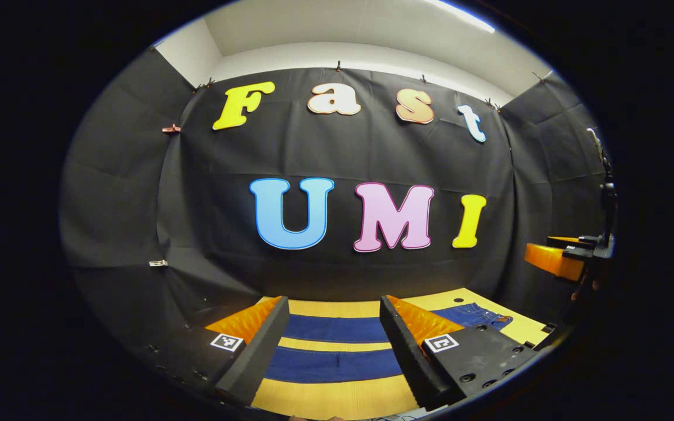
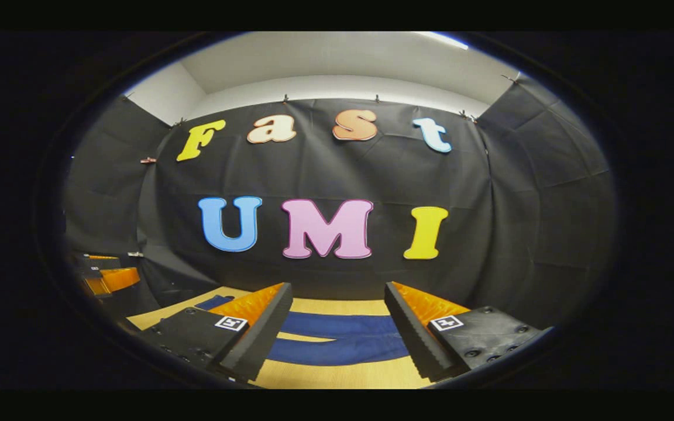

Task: Grasp the waist and the cuffs of the jeans and fold them to make the two legs overlap; first hold the waist and fold one-third of the jeans toward the cuffs, then hold the cuffs and fold the remaining one-third in the same direction to finish folding.

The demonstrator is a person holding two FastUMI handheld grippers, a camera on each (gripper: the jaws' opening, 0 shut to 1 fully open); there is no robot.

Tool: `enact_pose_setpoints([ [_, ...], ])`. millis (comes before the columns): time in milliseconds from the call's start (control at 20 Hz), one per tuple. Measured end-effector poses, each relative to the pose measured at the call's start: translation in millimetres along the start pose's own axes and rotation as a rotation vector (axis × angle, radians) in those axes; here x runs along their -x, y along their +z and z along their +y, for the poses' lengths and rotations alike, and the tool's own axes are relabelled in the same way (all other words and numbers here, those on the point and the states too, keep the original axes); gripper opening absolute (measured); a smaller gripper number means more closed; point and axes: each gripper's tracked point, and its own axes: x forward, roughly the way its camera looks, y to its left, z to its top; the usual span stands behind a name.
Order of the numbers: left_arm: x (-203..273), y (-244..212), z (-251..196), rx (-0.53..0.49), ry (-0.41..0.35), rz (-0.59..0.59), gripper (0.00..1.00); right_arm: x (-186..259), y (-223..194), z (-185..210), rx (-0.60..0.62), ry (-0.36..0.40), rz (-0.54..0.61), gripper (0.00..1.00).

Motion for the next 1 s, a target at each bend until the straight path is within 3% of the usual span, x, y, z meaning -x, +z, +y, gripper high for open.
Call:
enact_pose_setpoints([
  [250,-6,-7,8,-0.008,-0.031,0.004,0.96,-3,1,-1,0.014,-0.036,-0.014,0.97],
  [650,-57,-61,31,-0.152,-0.014,0.079,0.98,-45,-30,-25,0.049,-0.047,0.036,0.97],
  [750,-71,-94,45,-0.195,-0.036,0.15,0.98,-58,-39,-31,0.062,-0.05,0.053,0.97],
  [1000,-80,-198,135,-0.473,-0.077,0.42,0.98,-78,-65,-32,0.183,0.0,0.048,0.95],
])
